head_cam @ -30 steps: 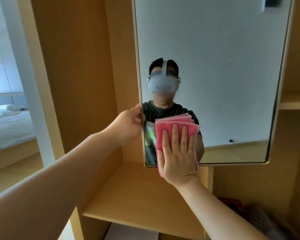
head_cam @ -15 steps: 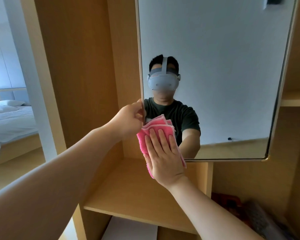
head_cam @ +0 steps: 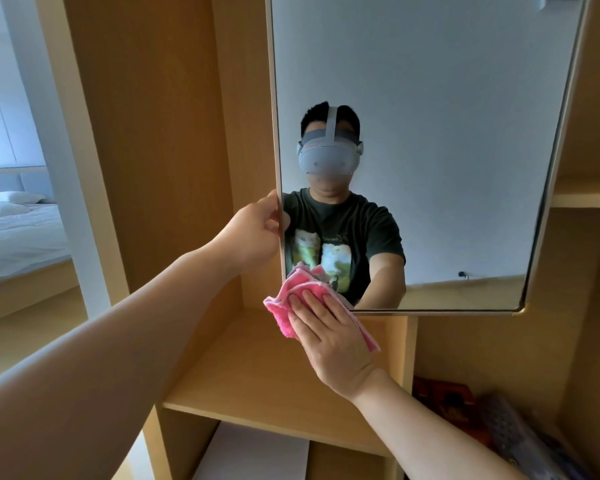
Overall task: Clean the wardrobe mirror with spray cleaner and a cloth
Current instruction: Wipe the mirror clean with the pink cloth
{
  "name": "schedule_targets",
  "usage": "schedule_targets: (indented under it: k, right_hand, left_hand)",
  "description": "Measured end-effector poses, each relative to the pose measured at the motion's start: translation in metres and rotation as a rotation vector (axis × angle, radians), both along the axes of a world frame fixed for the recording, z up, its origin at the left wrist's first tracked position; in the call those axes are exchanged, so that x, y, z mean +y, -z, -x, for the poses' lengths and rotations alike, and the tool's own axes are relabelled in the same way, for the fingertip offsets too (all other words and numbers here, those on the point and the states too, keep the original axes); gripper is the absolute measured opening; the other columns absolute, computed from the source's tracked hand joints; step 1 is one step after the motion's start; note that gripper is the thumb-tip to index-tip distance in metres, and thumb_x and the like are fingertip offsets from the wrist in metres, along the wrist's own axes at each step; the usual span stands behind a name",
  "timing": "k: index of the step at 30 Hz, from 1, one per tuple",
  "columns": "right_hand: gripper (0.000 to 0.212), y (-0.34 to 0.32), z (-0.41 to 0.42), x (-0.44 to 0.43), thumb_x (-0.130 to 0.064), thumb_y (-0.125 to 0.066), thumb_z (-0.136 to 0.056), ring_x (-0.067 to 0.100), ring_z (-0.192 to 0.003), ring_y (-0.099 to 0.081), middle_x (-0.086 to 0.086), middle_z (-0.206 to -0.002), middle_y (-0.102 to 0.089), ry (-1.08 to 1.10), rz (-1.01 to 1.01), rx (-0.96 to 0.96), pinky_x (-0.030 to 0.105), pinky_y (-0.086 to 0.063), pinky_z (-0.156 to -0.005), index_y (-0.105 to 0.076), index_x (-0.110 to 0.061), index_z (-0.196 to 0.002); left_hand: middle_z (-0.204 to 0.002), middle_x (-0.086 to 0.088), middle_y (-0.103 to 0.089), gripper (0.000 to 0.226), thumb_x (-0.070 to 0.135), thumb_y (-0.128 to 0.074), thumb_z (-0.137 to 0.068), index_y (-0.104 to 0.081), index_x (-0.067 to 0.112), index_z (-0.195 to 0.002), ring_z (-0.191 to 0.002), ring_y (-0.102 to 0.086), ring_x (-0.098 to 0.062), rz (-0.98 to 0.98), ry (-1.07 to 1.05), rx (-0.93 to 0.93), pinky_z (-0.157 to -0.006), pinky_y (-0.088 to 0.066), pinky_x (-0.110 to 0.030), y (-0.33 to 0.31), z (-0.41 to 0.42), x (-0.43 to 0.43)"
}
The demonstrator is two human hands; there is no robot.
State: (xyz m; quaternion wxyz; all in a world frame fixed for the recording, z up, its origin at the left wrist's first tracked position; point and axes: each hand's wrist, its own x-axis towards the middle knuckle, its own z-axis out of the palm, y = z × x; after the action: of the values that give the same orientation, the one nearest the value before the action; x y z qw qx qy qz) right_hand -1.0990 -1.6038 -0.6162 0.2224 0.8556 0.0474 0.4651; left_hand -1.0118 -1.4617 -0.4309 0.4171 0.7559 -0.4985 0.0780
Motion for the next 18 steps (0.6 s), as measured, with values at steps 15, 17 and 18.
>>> schedule_targets:
  k: [15,17,18]
  right_hand:
    - [0.027,-0.132,0.022,0.033,-0.022,-0.048,-0.101,0.011,-0.061,-0.06,0.001,-0.076,-0.067,-0.394,-0.261,-0.21,0.017,-0.047,-0.059,-0.068,-0.004,-0.099]
    - [0.029,-0.171,0.02,0.037,-0.022,-0.047,-0.1,0.008,-0.062,-0.059,0.0,-0.077,-0.068,-0.376,-0.317,-0.221,0.01,-0.039,-0.061,-0.069,-0.004,-0.099]
    - [0.03,-0.191,0.018,0.039,-0.022,-0.046,-0.1,0.007,-0.063,-0.06,-0.001,-0.078,-0.068,-0.366,-0.342,-0.21,0.009,-0.038,-0.062,-0.069,-0.004,-0.1]
  left_hand:
    - [-0.121,0.003,-0.062,0.06,-0.013,-0.039,-0.082,-0.053,0.013,-0.134,-0.108,-0.057,-0.003,0.262,-0.007,-0.075,-0.088,-0.044,-0.008,-0.042,0.007,0.03]
    - [-0.111,-0.002,-0.065,0.054,-0.016,-0.039,-0.08,-0.061,0.012,-0.121,-0.103,-0.06,-0.008,0.272,0.017,-0.1,-0.086,-0.049,-0.013,-0.071,0.01,0.035]
    - [-0.107,-0.004,-0.066,0.051,-0.016,-0.039,-0.08,-0.063,0.011,-0.115,-0.101,-0.061,-0.011,0.255,0.029,-0.106,-0.086,-0.052,-0.019,-0.089,0.011,0.037]
